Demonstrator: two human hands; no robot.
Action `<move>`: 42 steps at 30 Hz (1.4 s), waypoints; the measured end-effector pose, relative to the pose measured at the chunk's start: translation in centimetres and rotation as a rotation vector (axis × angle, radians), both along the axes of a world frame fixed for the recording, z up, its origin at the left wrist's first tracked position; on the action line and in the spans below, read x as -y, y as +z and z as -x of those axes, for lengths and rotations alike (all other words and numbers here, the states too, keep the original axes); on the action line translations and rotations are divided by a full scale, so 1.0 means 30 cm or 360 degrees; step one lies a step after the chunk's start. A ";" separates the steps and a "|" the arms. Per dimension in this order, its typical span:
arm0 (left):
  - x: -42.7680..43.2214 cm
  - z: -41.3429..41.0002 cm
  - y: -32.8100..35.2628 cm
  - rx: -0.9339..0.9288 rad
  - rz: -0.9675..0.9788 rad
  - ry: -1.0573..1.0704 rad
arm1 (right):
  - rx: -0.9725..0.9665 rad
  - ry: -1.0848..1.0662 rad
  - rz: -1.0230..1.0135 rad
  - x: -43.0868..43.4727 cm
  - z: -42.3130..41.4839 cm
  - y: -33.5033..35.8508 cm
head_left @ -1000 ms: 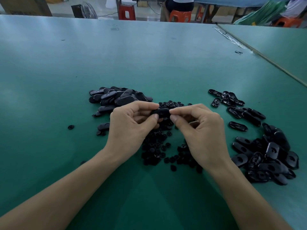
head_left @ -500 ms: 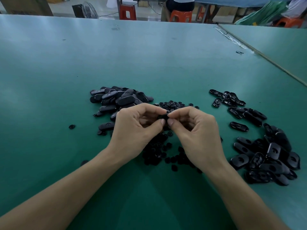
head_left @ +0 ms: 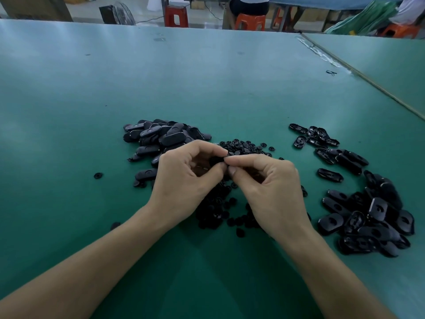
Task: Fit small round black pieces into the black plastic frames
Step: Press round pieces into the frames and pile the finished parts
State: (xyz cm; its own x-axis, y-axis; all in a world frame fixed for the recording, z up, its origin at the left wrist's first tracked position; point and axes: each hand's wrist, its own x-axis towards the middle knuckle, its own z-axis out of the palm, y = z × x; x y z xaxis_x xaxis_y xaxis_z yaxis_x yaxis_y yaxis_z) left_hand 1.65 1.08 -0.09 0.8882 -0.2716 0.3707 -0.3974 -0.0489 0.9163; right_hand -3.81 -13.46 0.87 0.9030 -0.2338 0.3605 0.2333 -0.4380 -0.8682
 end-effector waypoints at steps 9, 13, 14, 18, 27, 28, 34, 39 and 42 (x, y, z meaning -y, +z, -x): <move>0.005 -0.013 -0.003 -0.0054 0.0016 -0.0059 | 0.0031 -0.0044 0.0115 0.014 -0.006 -0.008; -0.001 -0.016 0.000 -0.0076 0.0072 -0.0109 | -0.0024 0.0039 -0.0003 0.019 -0.012 -0.013; -0.001 -0.019 0.001 -0.0091 0.0088 -0.0119 | -0.0025 0.0050 -0.0033 0.022 -0.015 -0.014; -0.002 -0.022 -0.001 -0.0155 0.0107 -0.0143 | -0.0032 0.0084 -0.0137 0.040 -0.025 -0.014; 0.007 -0.019 -0.008 -0.0177 0.0095 -0.0187 | -0.0064 0.0096 -0.0055 0.052 -0.024 -0.016; 0.008 -0.019 -0.008 -0.0178 0.0090 -0.0186 | -0.0073 0.0094 -0.0030 0.052 -0.025 -0.016; 0.009 -0.020 -0.011 -0.0165 0.0069 -0.0169 | -0.0094 0.0109 0.0020 0.051 -0.026 -0.020; 0.005 -0.018 -0.015 -0.0193 0.0101 -0.0170 | -0.0112 0.0170 -0.0092 0.061 -0.028 -0.024; 0.003 -0.020 -0.013 -0.0218 0.0118 -0.0200 | -0.0153 0.0202 -0.0147 0.070 -0.030 -0.024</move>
State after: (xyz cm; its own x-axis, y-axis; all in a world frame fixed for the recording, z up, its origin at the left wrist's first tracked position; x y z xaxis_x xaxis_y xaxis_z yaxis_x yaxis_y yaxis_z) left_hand 2.25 0.99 -0.48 0.8926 -0.3597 0.2717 -0.2674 0.0627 0.9616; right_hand -2.92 -15.56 0.15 0.9565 -0.1438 0.2537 0.1958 -0.3279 -0.9242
